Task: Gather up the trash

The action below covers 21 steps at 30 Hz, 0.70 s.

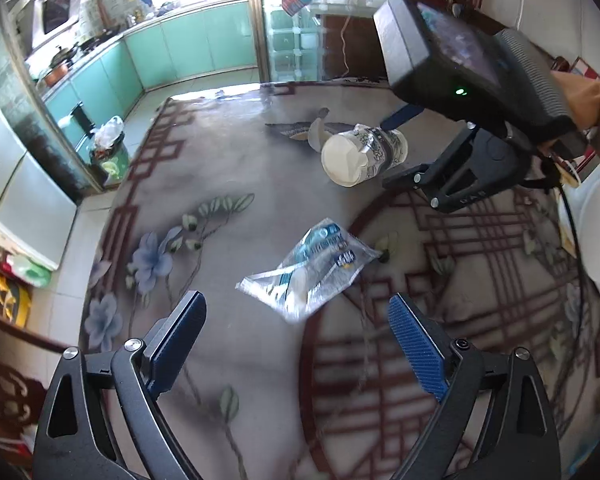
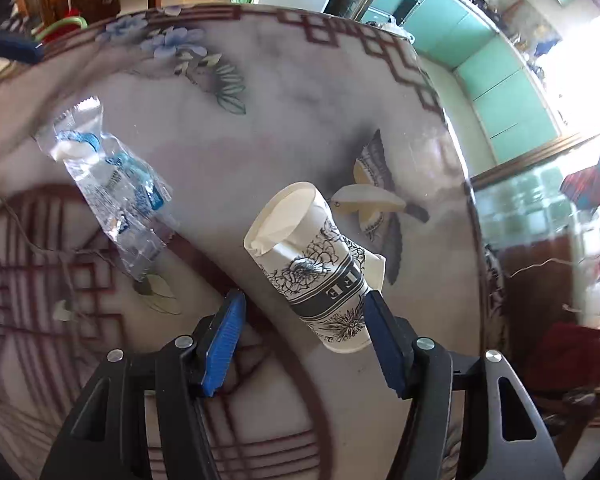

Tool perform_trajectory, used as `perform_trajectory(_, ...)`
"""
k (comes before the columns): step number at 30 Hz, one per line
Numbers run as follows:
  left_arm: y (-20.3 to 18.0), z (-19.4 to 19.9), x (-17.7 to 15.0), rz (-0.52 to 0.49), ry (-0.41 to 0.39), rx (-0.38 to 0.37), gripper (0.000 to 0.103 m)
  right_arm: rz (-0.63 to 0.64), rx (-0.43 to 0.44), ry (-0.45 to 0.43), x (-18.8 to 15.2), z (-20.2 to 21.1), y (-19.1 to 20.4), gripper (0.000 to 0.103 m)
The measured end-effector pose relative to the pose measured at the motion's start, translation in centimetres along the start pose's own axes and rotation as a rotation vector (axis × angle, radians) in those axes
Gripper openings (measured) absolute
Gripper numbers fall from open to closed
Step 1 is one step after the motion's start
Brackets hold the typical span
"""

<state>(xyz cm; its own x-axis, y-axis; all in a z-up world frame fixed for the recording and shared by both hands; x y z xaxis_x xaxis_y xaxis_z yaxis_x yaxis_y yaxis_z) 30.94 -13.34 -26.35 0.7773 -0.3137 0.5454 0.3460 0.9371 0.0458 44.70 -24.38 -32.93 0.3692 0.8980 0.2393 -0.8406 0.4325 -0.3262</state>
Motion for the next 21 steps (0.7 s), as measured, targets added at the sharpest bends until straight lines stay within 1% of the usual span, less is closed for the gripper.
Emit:
perform_trajectory(1, -0.1, -0.8, 0.2, -0.013, 0.007, 0.003, 0.093, -0.017, -0.009, -0.008, 0.0, 0.0, -0.3, 0.061)
perform_trajectory(3, -0.2, -2.7, 0.2, -0.031, 0.039, 0.0, 0.093, -0.05, -0.021, -0.023, 0.6, -0.2, -0.9, 0.056)
perform_trajectory(4, -0.3, -3.5, 0.1, -0.029, 0.057, -0.003, 0.092, -0.067, -0.035, -0.031, 0.8, -0.2, -1.3, 0.046)
perform_trajectory(5, -0.3, -4.4, -0.3, -0.024, 0.088, -0.011, 0.086, -0.084, -0.051, -0.036, 0.8, -0.1, -1.8, 0.039)
perform_trajectory(6, -0.4, -5.1, -0.6, -0.021, 0.113, -0.011, 0.079, -0.106, -0.047, -0.038, 0.8, -0.1, -2.0, 0.033)
perform_trajectory(7, -0.4, -5.6, -1.1, -0.021, 0.133, -0.01, 0.062, -0.136, -0.044, -0.036, 0.7, 0.0, -2.3, 0.015)
perform_trajectory(8, -0.5, -5.8, -1.4, -0.02, 0.142, -0.012, 0.056, -0.162, -0.056, -0.036, 0.7, -0.1, -2.7, 0.003)
perform_trajectory(9, -0.5, -5.7, -1.3, -0.007, 0.127, -0.017, 0.054, -0.194, -0.054, -0.029, 0.4, -0.2, -2.8, 0.001)
perform_trajectory(11, -0.8, -5.4, -1.5, 0.025, 0.128, -0.047, 0.033, -0.249, -0.056, -0.021, 0.0, -0.4, -2.8, 0.001)
perform_trajectory(12, -0.9, -5.3, -1.5, 0.041, 0.13, -0.058, 0.032, -0.275, -0.058, -0.016, -0.3, -0.6, -2.7, 0.0)
perform_trajectory(14, -0.9, -5.1, -1.5, 0.053, 0.127, -0.05, 0.024, -0.337, -0.071, -0.008, -1.0, -0.8, -2.4, 0.0)
perform_trajectory(16, -1.0, -4.7, -1.7, 0.059, 0.126, -0.048, 0.02, -0.416, -0.066, -0.012, -1.7, -0.4, -2.0, 0.0)
perform_trajectory(19, -0.7, -3.6, -2.1, 0.064, 0.119, -0.032, 0.019, -0.544, -0.069, -0.03, -3.0, 1.2, -1.4, 0.0)
perform_trajectory(21, -0.4, -2.6, -2.3, 0.072, 0.107, -0.008, 0.019, -0.603, -0.08, -0.058, -3.6, 2.6, -0.8, 0.0)
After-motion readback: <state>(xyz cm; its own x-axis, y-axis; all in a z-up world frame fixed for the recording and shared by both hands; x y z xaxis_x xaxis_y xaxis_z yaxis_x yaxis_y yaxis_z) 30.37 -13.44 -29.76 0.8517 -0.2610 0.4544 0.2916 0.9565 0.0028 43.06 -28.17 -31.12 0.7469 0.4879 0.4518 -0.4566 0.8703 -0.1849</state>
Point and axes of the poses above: each gripper's, at about its wrist camera, not at the fingertips, and z roughly against the way its jaws point, y to its left, x to its top, the point moved 10 cm from there along -z, roughly the way its jaws point, and after that the axes turned 3 degrees about -y, right-handed, at the moved point
